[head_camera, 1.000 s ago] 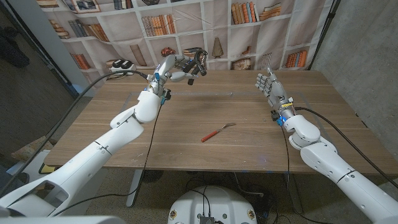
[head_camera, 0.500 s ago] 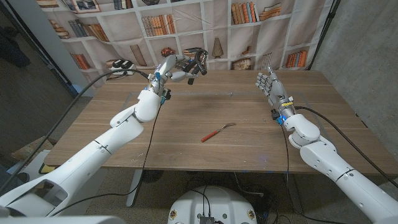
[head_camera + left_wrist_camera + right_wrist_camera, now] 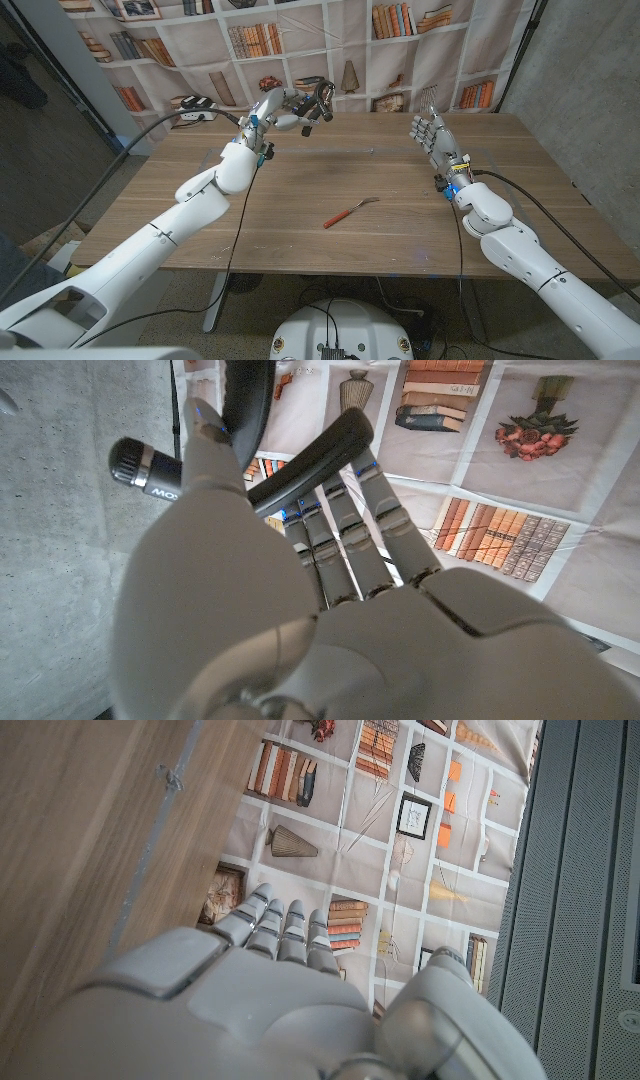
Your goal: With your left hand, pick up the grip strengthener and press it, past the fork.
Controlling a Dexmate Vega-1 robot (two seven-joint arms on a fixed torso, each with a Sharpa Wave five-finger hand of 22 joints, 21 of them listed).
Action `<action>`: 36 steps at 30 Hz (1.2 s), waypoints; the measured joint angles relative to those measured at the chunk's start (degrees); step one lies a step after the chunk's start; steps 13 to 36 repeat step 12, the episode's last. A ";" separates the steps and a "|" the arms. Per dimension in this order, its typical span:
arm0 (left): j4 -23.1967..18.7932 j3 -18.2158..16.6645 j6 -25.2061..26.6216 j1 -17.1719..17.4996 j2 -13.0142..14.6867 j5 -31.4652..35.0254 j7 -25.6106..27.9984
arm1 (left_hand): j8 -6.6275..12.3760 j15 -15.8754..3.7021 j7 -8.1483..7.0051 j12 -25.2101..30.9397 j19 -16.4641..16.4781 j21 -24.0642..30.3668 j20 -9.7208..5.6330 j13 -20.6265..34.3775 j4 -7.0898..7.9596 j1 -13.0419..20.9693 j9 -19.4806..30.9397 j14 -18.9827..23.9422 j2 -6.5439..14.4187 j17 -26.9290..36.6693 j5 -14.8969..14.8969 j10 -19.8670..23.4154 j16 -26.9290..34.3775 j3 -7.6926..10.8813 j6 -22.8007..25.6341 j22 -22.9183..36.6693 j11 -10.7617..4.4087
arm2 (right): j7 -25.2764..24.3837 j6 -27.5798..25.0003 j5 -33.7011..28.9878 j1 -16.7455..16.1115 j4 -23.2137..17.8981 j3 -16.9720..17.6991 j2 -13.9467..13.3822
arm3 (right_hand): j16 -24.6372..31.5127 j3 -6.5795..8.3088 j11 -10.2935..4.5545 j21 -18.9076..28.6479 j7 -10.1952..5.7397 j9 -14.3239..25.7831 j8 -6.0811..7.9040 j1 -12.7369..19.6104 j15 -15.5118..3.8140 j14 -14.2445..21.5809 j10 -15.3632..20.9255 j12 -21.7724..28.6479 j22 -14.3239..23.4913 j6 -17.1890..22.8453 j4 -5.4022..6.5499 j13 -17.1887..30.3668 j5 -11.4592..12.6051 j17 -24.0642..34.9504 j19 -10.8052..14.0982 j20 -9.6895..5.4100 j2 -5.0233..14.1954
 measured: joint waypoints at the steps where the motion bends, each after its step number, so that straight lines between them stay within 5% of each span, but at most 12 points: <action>1: -0.02 -0.05 0.03 0.00 0.04 -0.06 -0.05 | -0.01 0.00 0.11 0.11 0.00 0.00 0.00 0.15 0.00 0.00 0.10 0.00 0.00 0.00 0.00 0.08 0.05 0.00 0.12 0.00 -0.07 | -0.05 -0.10 -0.05 0.04 -0.06 -0.05 0.01 | 0.00 0.00 0.00 0.00 0.00 0.00 0.00 0.00 0.00 0.00 0.00 0.00 0.00 0.00 0.00 0.00 0.00 0.00 0.00 0.00 0.00; 36: 0.18 -0.26 0.10 0.15 -0.31 -0.48 -0.09 | 0.47 0.33 0.30 0.51 0.24 -0.01 0.21 0.45 0.00 0.01 0.42 0.33 -0.01 0.01 0.21 1.14 0.49 0.00 1.35 0.00 -0.33 | 0.09 -0.42 -0.21 0.71 -0.01 -0.43 0.13 | 0.00 0.00 0.00 0.00 0.00 0.00 0.00 0.00 0.00 0.00 0.00 0.00 -0.15 0.00 0.00 0.00 0.00 0.00 0.00 0.00 0.00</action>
